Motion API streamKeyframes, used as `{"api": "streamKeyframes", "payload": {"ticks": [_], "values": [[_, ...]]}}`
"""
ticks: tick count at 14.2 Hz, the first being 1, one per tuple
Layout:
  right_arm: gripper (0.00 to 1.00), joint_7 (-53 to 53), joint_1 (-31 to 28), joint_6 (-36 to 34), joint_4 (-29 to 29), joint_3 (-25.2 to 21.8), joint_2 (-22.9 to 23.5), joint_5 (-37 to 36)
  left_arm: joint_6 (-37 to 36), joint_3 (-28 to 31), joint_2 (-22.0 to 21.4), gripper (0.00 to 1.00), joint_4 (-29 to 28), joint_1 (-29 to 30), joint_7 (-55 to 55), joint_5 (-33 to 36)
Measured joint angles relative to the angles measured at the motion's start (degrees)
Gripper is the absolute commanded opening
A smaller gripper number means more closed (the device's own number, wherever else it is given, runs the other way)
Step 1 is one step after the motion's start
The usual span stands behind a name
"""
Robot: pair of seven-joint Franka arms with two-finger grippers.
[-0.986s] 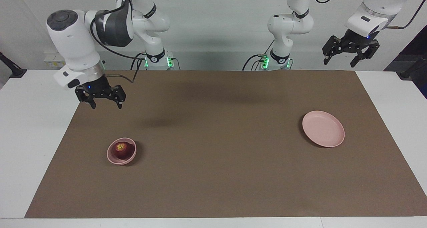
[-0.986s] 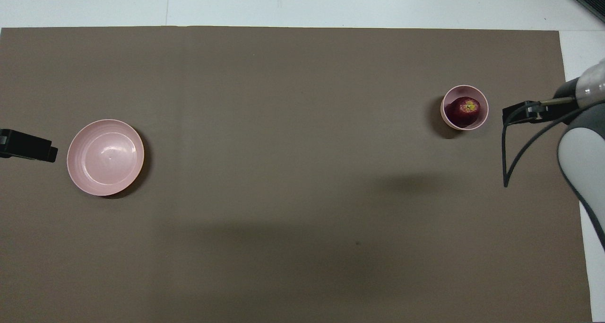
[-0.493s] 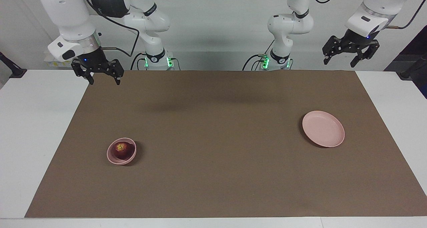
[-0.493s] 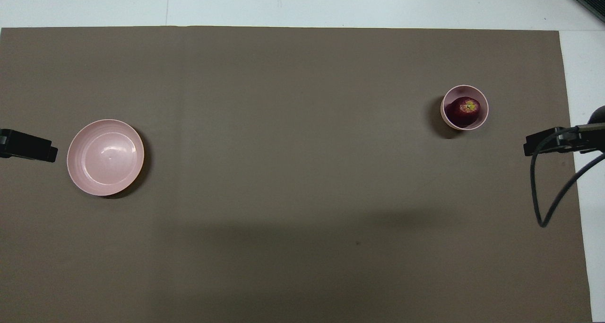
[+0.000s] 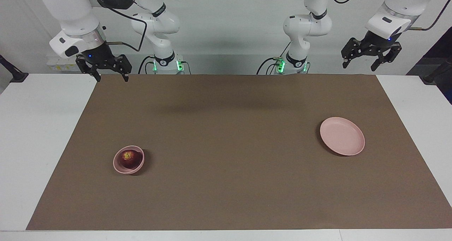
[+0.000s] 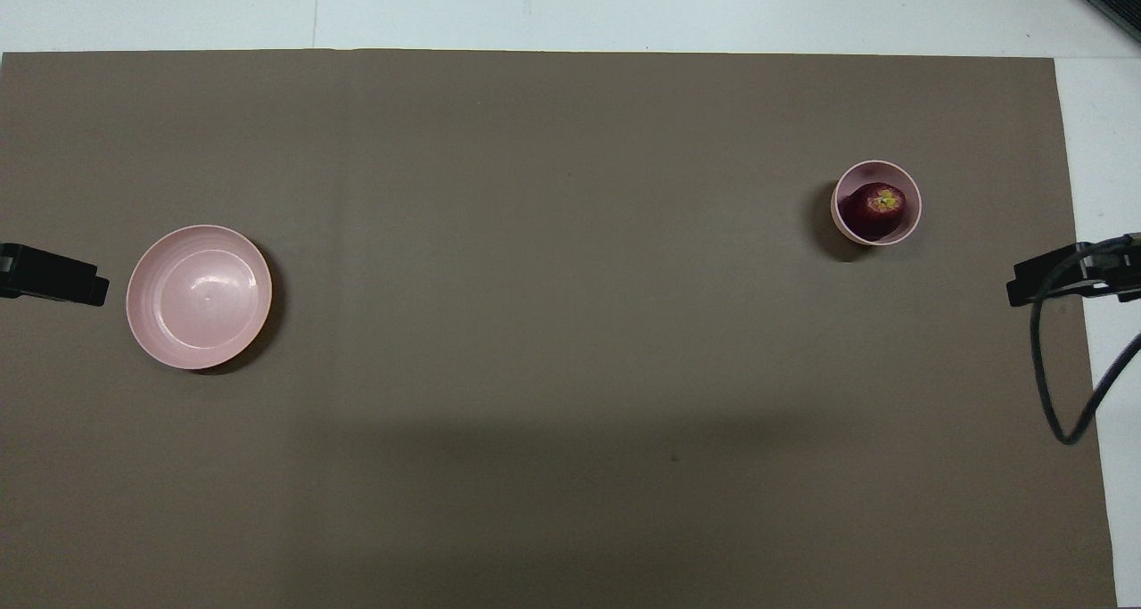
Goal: Move apple from plate to bowl
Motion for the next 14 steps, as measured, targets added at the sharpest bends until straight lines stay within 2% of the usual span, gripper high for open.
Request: {"api": "streamKeyframes", "payload": {"ticks": [14], "values": [[1.0,0.1,-0.2,0.1,1.2,-0.1,1.0,0.1,0.0,0.0,0.0,1.0,0.0,0.0,0.0,0.0]]}}
